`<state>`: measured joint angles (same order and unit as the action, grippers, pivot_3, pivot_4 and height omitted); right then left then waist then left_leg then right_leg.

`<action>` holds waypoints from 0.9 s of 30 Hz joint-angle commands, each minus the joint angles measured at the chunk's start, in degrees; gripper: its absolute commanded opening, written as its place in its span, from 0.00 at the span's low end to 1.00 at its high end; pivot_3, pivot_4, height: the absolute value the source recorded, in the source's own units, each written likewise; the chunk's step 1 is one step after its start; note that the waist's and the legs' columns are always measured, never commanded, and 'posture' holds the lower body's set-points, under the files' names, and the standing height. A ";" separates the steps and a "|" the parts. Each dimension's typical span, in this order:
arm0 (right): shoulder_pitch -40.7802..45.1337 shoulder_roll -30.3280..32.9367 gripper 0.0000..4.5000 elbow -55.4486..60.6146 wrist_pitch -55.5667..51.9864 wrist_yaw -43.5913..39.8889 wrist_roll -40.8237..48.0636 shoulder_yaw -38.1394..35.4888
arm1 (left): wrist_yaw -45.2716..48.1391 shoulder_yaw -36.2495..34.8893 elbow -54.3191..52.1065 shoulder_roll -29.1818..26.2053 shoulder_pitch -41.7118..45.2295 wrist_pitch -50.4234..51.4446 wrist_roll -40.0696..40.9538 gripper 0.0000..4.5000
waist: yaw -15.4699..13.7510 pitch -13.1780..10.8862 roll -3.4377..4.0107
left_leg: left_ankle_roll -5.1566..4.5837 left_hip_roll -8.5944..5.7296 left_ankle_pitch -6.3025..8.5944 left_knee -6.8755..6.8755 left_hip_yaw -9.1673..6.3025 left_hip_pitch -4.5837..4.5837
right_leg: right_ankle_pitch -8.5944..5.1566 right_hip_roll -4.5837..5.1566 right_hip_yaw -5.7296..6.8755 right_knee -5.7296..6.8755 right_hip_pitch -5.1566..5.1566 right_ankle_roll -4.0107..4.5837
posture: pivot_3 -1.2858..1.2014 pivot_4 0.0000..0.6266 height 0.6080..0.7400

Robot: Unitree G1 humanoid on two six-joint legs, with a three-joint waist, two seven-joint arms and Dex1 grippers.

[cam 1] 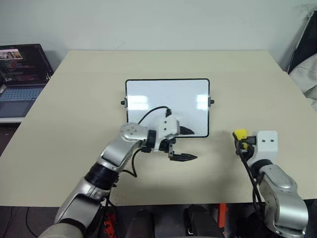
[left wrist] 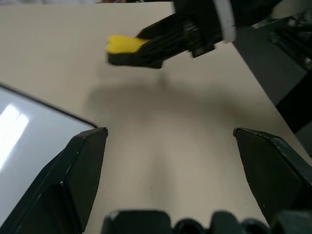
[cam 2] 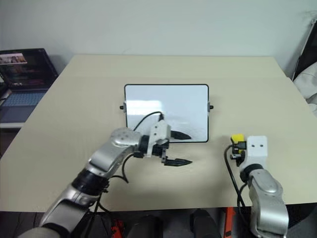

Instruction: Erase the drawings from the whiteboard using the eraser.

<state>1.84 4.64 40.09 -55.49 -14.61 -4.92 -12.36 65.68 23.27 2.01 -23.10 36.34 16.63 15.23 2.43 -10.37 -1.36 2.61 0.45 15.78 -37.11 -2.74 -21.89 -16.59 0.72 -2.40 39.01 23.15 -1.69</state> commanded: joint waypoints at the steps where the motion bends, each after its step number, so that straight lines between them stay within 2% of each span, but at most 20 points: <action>1: 3.92 -0.69 0.29 -2.96 0.47 3.91 0.21 0.01 | 2.35 0.94 3.05 2.66 3.64 -1.52 -0.72 1.00 | -0.08 0.00 0.00 | 0.00 0.01 0.00 0.00 -0.02 0.00 | 0.00 0.00 0.02 0.00 0.00 0.00 | 0.52 0.24 1.00; 8: 9.83 -1.40 0.29 -13.06 3.18 8.61 2.27 -2.85 | 3.38 2.19 6.80 7.05 7.27 -2.40 -2.90 1.00 | -0.52 0.00 0.00 | 0.00 0.01 0.00 0.00 0.00 -0.12 | -0.02 0.07 0.00 -0.08 0.05 -0.02 | 0.52 0.24 1.00; 14: 11.79 -0.43 0.29 -19.52 7.09 9.94 4.06 -3.89 | 3.15 1.95 5.87 7.65 6.98 -1.68 -3.17 1.00 | -0.51 0.01 0.02 | -0.01 0.01 0.00 -0.02 0.00 -0.11 | -0.03 0.08 0.00 -0.03 0.05 -0.03 | 0.52 0.24 1.00; 16: 12.42 -0.23 0.45 -21.24 9.02 10.35 4.60 -3.91 | 2.73 1.49 4.76 7.20 6.18 -0.97 -2.90 1.00 | -0.46 0.01 0.02 | -0.01 0.01 0.00 -0.03 0.00 -0.11 | -0.03 0.08 0.00 -0.02 0.04 -0.03 | 0.52 0.24 1.00; 18: 12.51 -0.06 0.56 -21.84 10.37 10.21 5.47 -3.84 | 1.90 0.63 3.92 6.77 5.38 0.05 -2.46 1.00 | -0.46 0.01 0.02 | -0.01 0.01 0.00 -0.06 0.01 -0.11 | -0.03 0.08 -0.01 -0.01 0.04 -0.03 | 0.52 0.24 1.00; 23: 11.49 0.65 0.97 -21.08 12.13 10.27 6.40 -3.43 | -1.66 -2.79 1.97 5.85 3.25 3.12 -1.38 1.00 | -0.48 0.02 0.03 | -0.01 0.03 0.00 -0.06 -0.01 -0.12 | -0.03 0.08 -0.01 -0.01 0.04 -0.03 | 0.52 0.24 1.00; 27: 10.35 1.44 1.00 -17.53 14.38 10.45 6.77 -3.15 | -4.65 -6.00 -1.11 4.15 0.31 5.87 -0.48 1.00 | -0.49 0.03 0.05 | -0.01 0.03 0.00 -0.07 -0.02 -0.12 | -0.03 0.09 -0.01 0.01 0.04 -0.03 | 0.52 0.24 1.00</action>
<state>12.22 5.29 18.12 -43.71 -4.39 1.29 -15.55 62.26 19.41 4.42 -18.51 37.25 21.65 13.48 1.94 -10.34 -1.32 2.60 0.49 15.77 -37.17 -2.75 -22.01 -16.61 0.81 -2.41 39.02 23.19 -1.72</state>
